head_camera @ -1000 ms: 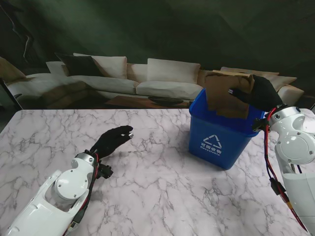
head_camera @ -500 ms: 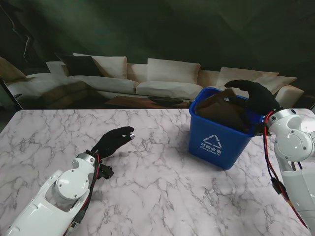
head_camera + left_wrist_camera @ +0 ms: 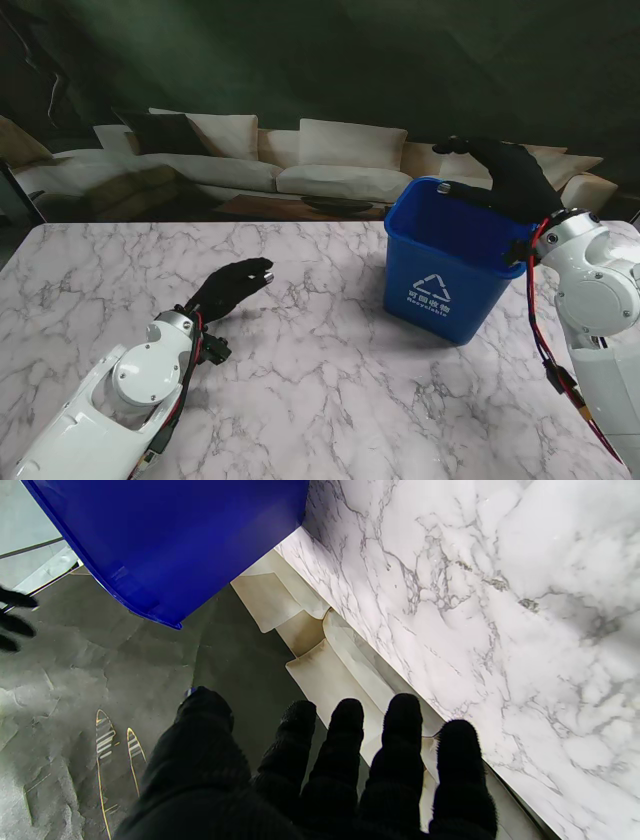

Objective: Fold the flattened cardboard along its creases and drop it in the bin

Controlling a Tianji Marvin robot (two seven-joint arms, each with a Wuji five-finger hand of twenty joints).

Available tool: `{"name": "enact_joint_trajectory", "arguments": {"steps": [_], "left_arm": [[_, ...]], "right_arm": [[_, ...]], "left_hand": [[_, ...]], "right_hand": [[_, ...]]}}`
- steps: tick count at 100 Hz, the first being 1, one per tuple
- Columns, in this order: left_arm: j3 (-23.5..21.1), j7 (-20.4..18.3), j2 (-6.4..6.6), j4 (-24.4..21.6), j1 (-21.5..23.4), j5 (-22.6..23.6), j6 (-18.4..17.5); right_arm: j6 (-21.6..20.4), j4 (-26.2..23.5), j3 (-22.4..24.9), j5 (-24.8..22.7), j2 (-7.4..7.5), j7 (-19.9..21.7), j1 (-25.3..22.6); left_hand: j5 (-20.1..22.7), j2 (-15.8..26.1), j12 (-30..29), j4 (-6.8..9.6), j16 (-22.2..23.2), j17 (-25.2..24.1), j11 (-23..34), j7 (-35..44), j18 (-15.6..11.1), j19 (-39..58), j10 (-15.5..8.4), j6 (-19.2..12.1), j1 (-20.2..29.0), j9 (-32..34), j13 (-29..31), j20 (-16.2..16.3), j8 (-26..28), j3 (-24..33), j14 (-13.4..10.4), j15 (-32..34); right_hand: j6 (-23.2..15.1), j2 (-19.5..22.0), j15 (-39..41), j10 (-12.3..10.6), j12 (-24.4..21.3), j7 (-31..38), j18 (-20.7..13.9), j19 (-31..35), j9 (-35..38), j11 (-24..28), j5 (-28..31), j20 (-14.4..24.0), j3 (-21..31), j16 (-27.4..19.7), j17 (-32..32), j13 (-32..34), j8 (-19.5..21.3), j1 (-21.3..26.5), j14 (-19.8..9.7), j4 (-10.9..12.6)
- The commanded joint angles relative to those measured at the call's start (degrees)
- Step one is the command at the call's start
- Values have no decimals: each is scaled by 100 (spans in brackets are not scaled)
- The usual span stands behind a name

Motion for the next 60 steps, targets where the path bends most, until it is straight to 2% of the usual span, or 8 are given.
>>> {"name": "enact_joint_trajectory", "arguments": {"steps": [1,5,9,25,46,60], "left_arm": [[35,-42,-13,-20,-24,-2,17],[43,-30,-16,-18,-27,0,16],[49,-29,-16,-18,-28,-1,18],[69,-6,-22,-18,-31,7,16],[153,91,-44,22,-52,19,-19],[217,212,-78,78,-48,-19,-24]], "right_arm": [[-20,-388,-162,135,-7,124,-33],[1,-540,-257,194,0,203,-72],[36,-662,-367,203,9,274,-106],[142,-759,-1092,469,-10,343,-67],[421,-310,-2272,736,-83,249,232],[789,327,-3111,981,-246,-212,341]], "left_hand": [[108,232,122,11,-33,-112,146,1,35,-167,-76,-12,74,50,-168,-84,49,-32,-39,-159],[114,239,320,8,-27,-101,293,5,35,-199,-93,-12,75,28,-164,-69,53,-38,-53,-157],[117,235,515,10,-16,-107,399,5,31,-231,-107,-6,78,-18,-176,-59,55,-32,-48,-154],[131,278,795,8,26,-113,549,11,20,-259,-106,4,82,-175,-235,-41,61,-32,-34,-141],[150,325,-146,2,-293,-113,-213,23,-45,-593,-83,1,83,-509,-416,-203,83,-40,-104,-424],[178,346,-331,2,-382,-103,-315,37,-57,-705,-84,8,87,-476,-448,-274,91,-38,-81,-475]], "right_hand": [[18,271,-34,-102,35,37,-167,95,-41,118,-50,112,-109,-56,-20,-21,96,40,-142,155],[33,333,-33,-60,34,43,-145,93,8,124,-3,109,-136,-56,-56,-26,102,57,-122,158],[48,440,-20,-26,7,-45,-119,135,44,62,40,89,-410,-55,-71,-17,108,173,-101,181],[112,565,-1,70,15,-75,-73,177,75,75,42,77,-466,-52,-34,40,123,211,-57,209],[275,728,7,157,25,-162,-79,273,-29,79,-49,69,-536,-49,-19,33,127,282,-12,230],[334,940,26,161,63,-219,-95,369,-134,167,-148,9,-822,-48,-68,-10,191,437,-19,247]]}}
